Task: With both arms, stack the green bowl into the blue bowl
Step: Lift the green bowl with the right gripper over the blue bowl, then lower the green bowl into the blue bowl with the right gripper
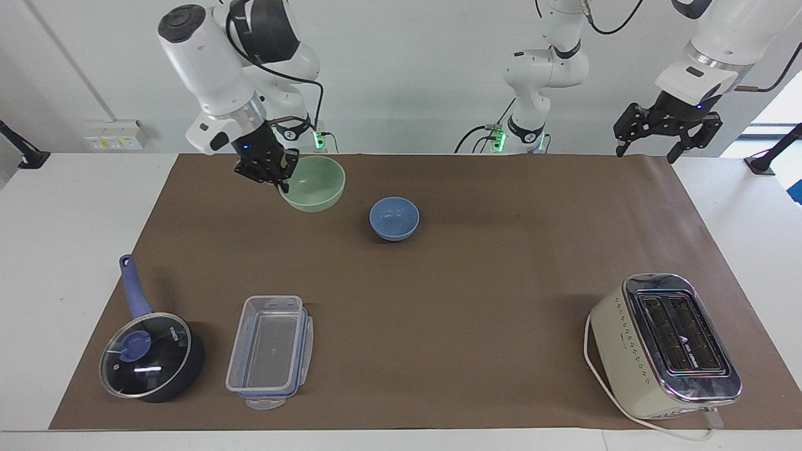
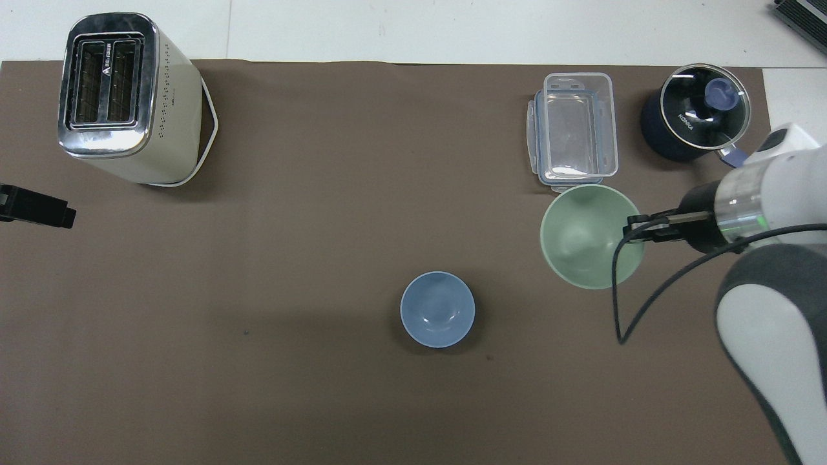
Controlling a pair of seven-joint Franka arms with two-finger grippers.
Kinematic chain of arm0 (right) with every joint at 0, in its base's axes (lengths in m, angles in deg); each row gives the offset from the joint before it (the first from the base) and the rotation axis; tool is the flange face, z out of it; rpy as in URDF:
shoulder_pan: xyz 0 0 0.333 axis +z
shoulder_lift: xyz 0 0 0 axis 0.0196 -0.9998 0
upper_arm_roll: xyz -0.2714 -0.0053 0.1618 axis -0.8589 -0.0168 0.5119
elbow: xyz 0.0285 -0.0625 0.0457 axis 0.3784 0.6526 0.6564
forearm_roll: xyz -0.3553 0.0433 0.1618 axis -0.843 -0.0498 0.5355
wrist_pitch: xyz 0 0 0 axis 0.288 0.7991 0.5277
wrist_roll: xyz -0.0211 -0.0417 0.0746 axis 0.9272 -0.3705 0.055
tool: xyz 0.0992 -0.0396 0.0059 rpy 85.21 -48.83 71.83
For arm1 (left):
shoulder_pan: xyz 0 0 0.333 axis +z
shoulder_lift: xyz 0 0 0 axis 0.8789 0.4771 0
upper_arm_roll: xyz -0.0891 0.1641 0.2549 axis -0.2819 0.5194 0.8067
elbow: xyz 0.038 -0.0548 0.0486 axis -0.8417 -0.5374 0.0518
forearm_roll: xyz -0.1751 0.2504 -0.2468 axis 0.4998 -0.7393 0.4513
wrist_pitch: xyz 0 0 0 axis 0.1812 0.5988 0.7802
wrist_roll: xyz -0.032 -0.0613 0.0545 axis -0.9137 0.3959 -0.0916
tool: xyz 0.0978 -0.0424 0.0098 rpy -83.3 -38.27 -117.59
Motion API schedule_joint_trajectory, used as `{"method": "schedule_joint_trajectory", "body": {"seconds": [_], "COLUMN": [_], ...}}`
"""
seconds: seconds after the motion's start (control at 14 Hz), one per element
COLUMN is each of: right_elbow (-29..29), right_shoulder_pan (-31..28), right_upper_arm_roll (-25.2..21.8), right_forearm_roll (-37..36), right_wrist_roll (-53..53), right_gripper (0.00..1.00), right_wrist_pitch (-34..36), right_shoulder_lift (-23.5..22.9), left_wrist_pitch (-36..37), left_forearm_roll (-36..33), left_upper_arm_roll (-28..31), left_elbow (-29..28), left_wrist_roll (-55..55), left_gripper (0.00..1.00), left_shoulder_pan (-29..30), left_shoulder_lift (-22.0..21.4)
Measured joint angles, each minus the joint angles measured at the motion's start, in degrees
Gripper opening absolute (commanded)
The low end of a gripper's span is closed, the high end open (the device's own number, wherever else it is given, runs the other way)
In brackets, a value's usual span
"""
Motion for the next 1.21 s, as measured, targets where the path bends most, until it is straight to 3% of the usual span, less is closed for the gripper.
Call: {"method": "schedule_joint_trajectory", "body": {"seconds": [0.57,1.21], "right_elbow": [9.8,19.3], "right_shoulder_pan": [12.8,17.6], "right_upper_arm_roll": [0.1,0.1], "right_forearm_roll": [0.0,0.0], "right_wrist_roll": [13.9,14.7], "right_gripper": [0.00,0.00], "right_wrist_pitch": [-14.4,-27.7], "right_shoulder_lift": [-1.8,-3.0], "left_wrist_pitch": [0.0,0.0], "left_forearm_roll": [0.0,0.0], "left_upper_arm_roll": [0.0,0.0], "left_elbow": [0.0,0.0], "left_wrist_roll": [0.0,0.0], "left_gripper": [1.00,1.00], "left_shoulder_pan": [0.0,0.0], "left_shoulder_lift": [0.0,0.0]}}
